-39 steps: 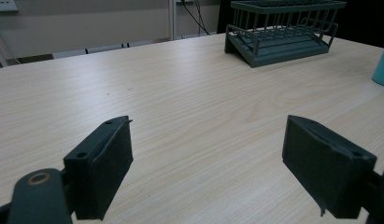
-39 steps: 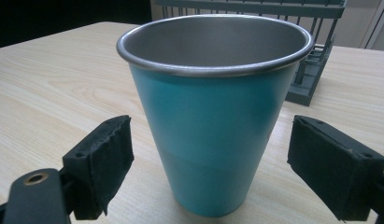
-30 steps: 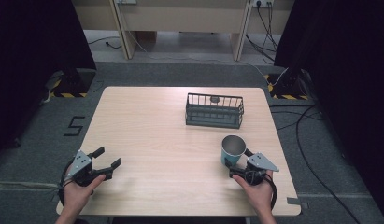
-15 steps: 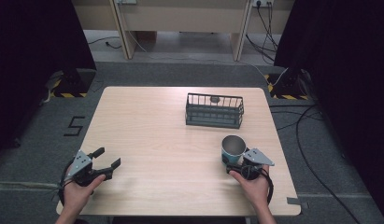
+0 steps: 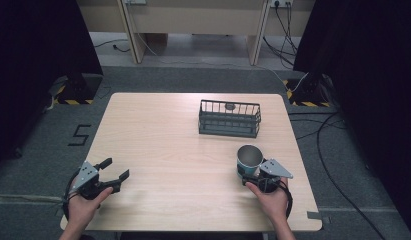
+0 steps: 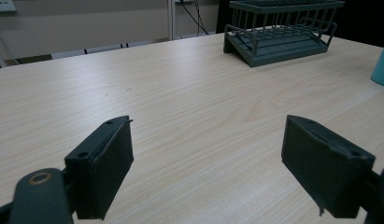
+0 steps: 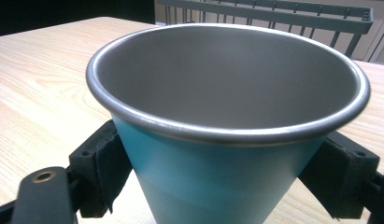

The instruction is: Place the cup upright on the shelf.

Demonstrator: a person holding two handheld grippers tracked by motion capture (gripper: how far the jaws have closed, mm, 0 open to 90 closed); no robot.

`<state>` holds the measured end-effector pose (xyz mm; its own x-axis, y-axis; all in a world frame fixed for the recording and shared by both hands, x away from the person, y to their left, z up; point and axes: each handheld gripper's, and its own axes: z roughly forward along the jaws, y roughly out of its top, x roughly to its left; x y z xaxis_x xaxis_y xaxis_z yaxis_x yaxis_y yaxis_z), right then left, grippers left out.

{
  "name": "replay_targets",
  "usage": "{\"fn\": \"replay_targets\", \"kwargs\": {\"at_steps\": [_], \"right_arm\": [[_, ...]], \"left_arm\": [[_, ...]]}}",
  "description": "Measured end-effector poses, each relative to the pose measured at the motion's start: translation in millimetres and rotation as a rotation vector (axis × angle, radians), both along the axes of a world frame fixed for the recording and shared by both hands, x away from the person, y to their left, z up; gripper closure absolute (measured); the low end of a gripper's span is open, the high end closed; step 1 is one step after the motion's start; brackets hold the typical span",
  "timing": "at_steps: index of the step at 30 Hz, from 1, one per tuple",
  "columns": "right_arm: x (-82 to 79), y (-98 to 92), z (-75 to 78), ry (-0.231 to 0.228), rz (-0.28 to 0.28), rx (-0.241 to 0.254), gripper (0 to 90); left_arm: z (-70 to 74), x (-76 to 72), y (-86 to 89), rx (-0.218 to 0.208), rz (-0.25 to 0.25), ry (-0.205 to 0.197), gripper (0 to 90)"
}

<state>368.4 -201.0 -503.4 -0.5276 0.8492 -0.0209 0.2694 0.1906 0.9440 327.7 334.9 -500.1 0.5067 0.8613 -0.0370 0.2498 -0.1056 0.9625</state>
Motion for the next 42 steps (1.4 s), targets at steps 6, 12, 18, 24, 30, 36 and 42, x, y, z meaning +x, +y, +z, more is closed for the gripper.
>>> {"fn": "replay_targets", "kwargs": {"at_steps": [6, 12, 18, 24, 30, 36, 42], "right_arm": [[-0.3, 0.6, 2.6, -0.011, 0.001, 0.009, 17.9], [0.2, -0.3, 6.9, -0.016, -0.005, 0.025, 17.9], [4.2, 0.9, 12.9, -0.032, -0.008, 0.027, 17.9], [8.4, 3.4, 18.3, -0.045, -0.016, 0.038, 17.9], [13.2, 3.8, 23.5, -0.058, -0.024, 0.038, 17.9], [17.4, 6.8, 27.7, -0.067, -0.029, 0.035, 18.0], [23.6, 9.6, 32.6, -0.078, -0.033, 0.038, 17.9]], "left_arm": [[0.0, -0.1, 0.1, -0.001, 0.000, 0.000, 16.1], [0.1, -0.2, 0.1, -0.001, 0.001, 0.000, 16.1], [0.0, -0.1, 0.5, -0.002, 0.003, 0.002, 16.2], [0.0, -0.1, 0.7, -0.002, 0.003, 0.001, 16.2], [0.0, -0.1, 0.8, -0.001, 0.003, 0.002, 16.2], [-0.1, 0.0, 0.9, -0.004, 0.003, 0.002, 16.2], [0.0, -0.1, 1.0, -0.004, 0.002, 0.002, 16.2]]}}
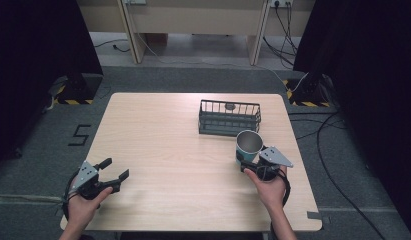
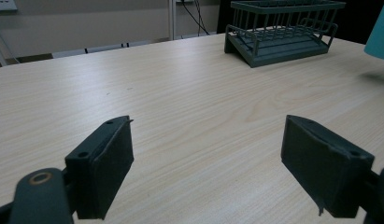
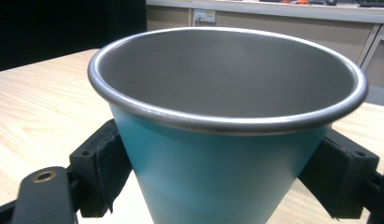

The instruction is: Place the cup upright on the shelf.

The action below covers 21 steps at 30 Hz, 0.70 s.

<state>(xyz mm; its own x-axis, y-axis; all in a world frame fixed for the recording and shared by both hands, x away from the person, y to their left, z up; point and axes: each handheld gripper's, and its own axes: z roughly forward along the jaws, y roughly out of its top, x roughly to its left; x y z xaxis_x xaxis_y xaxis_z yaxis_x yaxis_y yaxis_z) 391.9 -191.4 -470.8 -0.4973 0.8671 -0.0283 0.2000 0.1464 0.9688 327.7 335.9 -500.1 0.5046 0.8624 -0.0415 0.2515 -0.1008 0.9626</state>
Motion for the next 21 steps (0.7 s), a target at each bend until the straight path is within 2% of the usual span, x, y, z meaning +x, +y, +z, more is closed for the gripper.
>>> {"fn": "replay_targets", "kwargs": {"at_steps": [13, 21], "right_arm": [[16.3, 2.4, 17.1, -0.025, -0.010, 0.001, 18.0], [22.8, 3.0, 20.6, -0.026, -0.017, 0.005, 18.0]], "left_arm": [[0.2, -0.2, 0.0, -0.001, -0.002, 0.000, 16.3], [0.4, -0.2, 0.4, 0.003, 0.001, -0.007, 16.3]]}}
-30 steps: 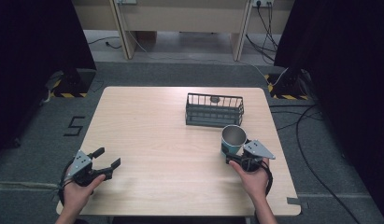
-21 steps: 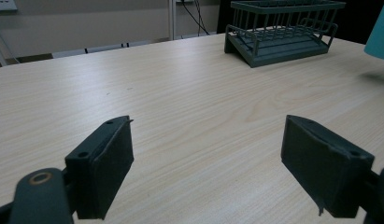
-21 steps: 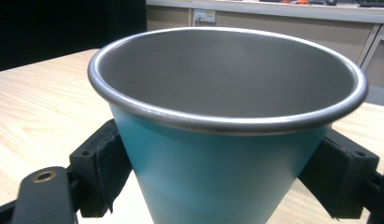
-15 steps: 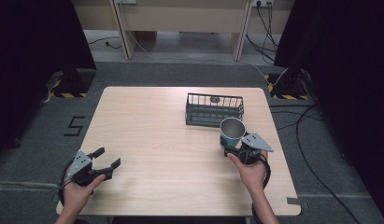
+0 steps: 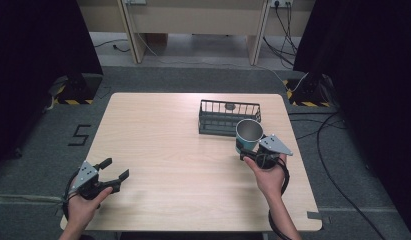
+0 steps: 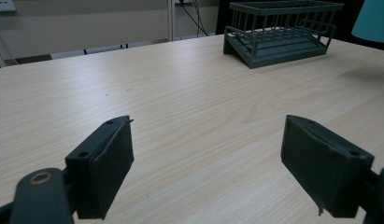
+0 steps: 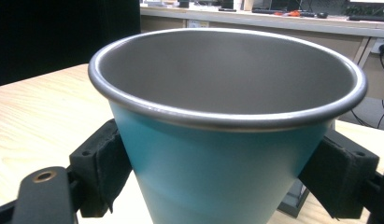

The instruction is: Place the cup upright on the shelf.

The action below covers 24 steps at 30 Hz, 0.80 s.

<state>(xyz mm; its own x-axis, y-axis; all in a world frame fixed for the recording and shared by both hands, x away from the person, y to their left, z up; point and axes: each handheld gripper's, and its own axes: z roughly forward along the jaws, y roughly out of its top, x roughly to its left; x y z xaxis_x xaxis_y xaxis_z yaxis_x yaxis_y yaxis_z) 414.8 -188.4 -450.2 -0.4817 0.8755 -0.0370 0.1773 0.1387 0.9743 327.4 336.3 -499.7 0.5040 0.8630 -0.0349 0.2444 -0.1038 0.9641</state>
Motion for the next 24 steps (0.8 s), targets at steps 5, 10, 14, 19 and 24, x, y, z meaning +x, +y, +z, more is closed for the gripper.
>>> {"fn": "replay_targets", "kwargs": {"at_steps": [5, 10, 14, 19, 24], "right_arm": [[3.3, 1.7, 2.0, -0.002, -0.002, 0.004, 18.0], [7.9, 3.2, 6.7, -0.006, -0.005, 0.003, 18.0], [11.3, 4.3, 10.2, -0.013, -0.007, 0.005, 18.0], [15.1, 4.8, 13.6, -0.015, -0.010, 0.006, 18.0], [18.7, 4.6, 17.1, -0.017, -0.015, 0.005, 18.0]], "left_arm": [[0.0, 0.0, -0.1, 0.000, -0.001, -0.001, 16.3], [0.1, -0.1, 0.1, 0.000, -0.001, 0.000, 16.3], [0.1, -0.1, 0.0, 0.000, -0.002, -0.001, 16.3], [0.1, -0.1, 0.0, -0.001, -0.004, -0.001, 16.3], [0.2, -0.2, -0.2, 0.000, -0.003, -0.002, 16.3]]}}
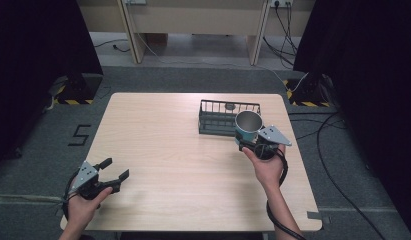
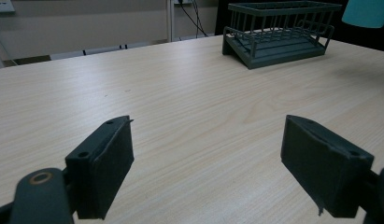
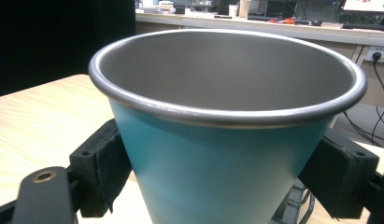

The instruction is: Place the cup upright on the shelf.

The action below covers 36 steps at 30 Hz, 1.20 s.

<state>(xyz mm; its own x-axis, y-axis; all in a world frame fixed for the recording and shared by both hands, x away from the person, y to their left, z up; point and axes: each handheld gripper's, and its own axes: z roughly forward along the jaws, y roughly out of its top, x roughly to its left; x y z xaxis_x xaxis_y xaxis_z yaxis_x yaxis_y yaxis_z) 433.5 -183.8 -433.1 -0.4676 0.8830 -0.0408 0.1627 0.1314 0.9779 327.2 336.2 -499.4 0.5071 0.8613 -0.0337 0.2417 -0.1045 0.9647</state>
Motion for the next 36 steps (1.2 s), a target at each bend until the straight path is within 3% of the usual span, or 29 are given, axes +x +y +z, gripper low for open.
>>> {"fn": "replay_targets", "kwargs": {"at_steps": [36], "right_arm": [[36.0, 6.7, 21.8, -0.003, -0.032, 0.000, 18.0]], "left_arm": [[0.1, -0.3, -0.6, -0.010, -0.009, 0.003, 16.3]]}}
